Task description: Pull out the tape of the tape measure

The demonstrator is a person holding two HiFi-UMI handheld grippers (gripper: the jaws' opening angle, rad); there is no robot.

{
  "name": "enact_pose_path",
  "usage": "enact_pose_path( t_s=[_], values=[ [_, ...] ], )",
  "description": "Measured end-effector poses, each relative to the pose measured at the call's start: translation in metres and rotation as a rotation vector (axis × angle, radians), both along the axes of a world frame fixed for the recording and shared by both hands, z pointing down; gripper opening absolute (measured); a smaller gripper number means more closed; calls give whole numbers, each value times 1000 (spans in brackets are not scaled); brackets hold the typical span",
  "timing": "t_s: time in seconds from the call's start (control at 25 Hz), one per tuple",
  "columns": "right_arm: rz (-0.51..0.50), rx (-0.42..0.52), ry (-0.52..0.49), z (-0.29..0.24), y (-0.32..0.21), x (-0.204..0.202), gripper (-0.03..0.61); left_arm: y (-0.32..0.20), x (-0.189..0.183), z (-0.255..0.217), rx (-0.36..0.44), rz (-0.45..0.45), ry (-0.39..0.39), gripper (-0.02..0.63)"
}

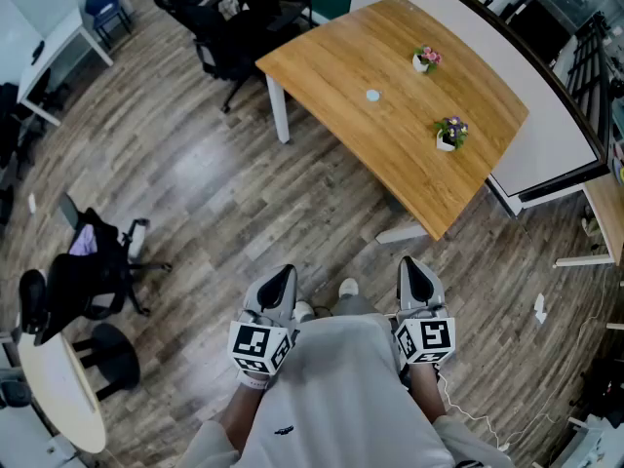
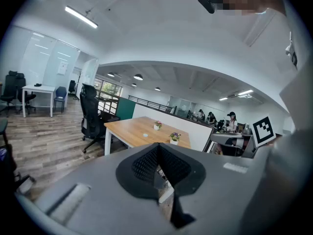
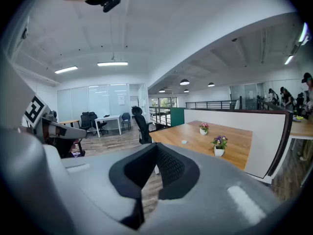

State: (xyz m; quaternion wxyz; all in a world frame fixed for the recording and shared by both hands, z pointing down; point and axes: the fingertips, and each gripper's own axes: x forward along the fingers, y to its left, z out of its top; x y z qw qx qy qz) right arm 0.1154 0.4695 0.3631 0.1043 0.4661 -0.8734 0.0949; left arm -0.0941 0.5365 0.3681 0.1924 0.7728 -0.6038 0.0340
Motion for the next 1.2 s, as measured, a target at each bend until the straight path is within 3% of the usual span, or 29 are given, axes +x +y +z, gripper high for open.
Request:
enact_pose_path(
  t_s=[0.16, 0.36, 0.6, 0.96, 1.12, 1.2],
  values=[
    [-34, 99, -2, -39, -2, 16, 0, -22, 40, -14, 14, 35, -22, 18],
    [-32, 156, -32, -62, -23, 35, 0, -45, 63, -41, 79, 18, -32, 18],
    [-21, 164, -67, -71, -39, 55, 0, -62, 82, -46, 76, -6, -54, 18],
    [-38, 152, -145, -75, -69, 66, 2, -82, 93, -67, 147, -71, -118, 18],
    [-74, 167, -122, -75, -76, 73, 49, -89, 106, -72, 170, -75, -126, 109],
    [-89, 169, -123, -75, -82, 79, 74, -92, 112, -75, 185, -81, -135, 124]
  ],
)
